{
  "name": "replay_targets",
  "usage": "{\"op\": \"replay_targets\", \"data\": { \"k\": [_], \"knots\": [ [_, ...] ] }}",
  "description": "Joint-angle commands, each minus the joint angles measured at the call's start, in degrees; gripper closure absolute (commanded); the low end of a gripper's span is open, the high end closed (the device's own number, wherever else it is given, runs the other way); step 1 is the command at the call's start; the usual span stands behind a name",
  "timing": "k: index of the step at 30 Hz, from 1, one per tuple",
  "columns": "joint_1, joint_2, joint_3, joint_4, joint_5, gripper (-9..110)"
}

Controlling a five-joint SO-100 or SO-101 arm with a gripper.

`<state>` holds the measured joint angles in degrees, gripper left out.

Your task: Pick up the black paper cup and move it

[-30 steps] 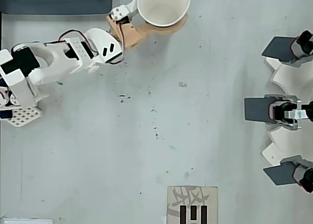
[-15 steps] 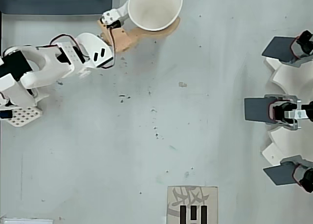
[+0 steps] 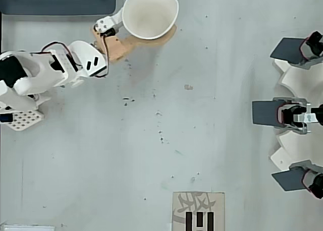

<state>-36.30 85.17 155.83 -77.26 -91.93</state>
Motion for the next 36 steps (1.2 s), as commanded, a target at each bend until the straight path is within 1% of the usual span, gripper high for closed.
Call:
{"op": "replay_targets", "data": {
  "k": [1, 17, 27, 36],
  "knots": [
    [0.9, 5.4, 2.0, -1.7, -0.4, 92],
    [4.0, 17.2, 11.7, -1.6, 0.0, 92],
    [9.5, 23.3, 14.9, -1.2, 0.4, 92],
    [15.7, 24.6, 15.0, -1.1, 0.6, 92]
  ]
}}
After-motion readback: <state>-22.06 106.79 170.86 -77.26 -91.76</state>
